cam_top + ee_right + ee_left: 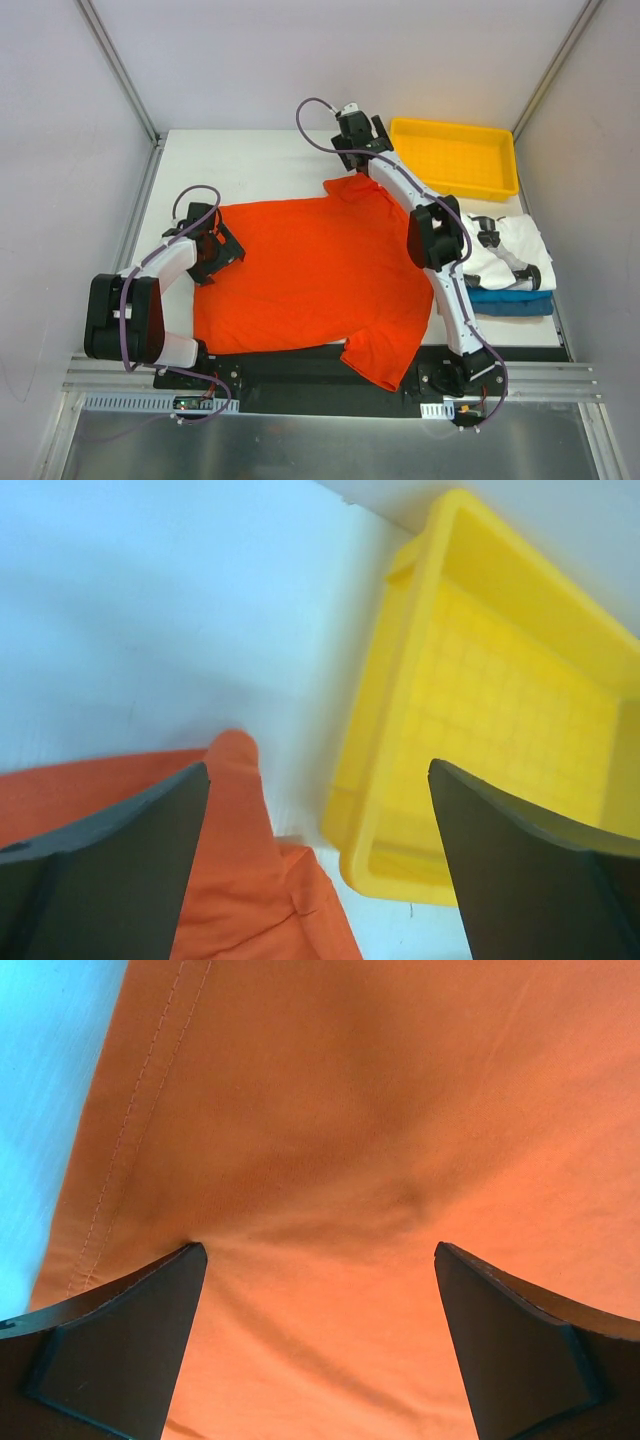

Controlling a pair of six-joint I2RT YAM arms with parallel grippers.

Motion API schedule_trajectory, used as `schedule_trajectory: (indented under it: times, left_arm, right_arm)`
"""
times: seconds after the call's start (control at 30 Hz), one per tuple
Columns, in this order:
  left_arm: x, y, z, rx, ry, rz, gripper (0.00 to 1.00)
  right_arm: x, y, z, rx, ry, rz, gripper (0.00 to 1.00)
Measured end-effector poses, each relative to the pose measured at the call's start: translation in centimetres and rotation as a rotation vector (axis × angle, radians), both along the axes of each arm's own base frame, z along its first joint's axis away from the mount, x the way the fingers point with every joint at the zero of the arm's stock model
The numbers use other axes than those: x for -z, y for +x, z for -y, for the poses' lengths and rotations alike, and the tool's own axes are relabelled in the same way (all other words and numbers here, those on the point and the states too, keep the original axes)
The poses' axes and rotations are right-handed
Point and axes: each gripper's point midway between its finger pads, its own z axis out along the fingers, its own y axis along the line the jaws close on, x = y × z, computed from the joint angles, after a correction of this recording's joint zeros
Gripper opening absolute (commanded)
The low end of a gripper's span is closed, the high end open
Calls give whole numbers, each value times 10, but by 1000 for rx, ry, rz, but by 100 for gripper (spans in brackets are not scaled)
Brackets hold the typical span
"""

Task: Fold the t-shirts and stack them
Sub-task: Flatten out the tshirt

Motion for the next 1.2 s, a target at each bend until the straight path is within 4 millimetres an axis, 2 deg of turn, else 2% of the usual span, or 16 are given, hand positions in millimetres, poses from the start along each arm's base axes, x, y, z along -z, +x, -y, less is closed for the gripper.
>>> schedule_trajectory:
  times: [0.1,0.2,0.33,0.5,0.57,0.63,0.7,0.87,0.93,0.97,1.1,1.2]
  left_arm:
    - [-1,0,0,1,-1,1,99]
    - [-4,0,1,3,-8,11,99]
    - [-15,3,4,9,-23,54,99]
    - [-24,8,10,23,-53,79,99]
    - [-29,12,12,28,-64,91,99]
    - [-33,16,14,34,-75,104,99]
    - [-35,20,18,42,-91,110,99]
    - [-16,20,21,52,-104,49,99]
    - [-8,19,21,53,-102,17,99]
    - [-5,20,21,54,-101,6,99]
    - [-5,29,22,62,-103,8,99]
    - [-5,31,23,65,-105,7,99]
  right_arm:
    - [-9,5,3,4,-14,41,97]
    - [-8,-13,6,-6,-28,14,97]
    - [-12,-62,6,-9,39,-80,97]
    - [-26,-142,4,-18,271,-181,97]
    - [-24,-161,3,-15,338,-224,97]
    - [-16,-171,-5,-4,407,-266,97]
    - [3,-183,-12,6,464,-332,97]
    - [72,-232,-10,83,502,-547,97]
    - [92,-250,-9,97,515,-617,97]
    - [97,-256,-8,97,522,-631,97]
    - [93,-268,-19,55,611,-620,97]
    - [93,-288,-18,39,633,-624,97]
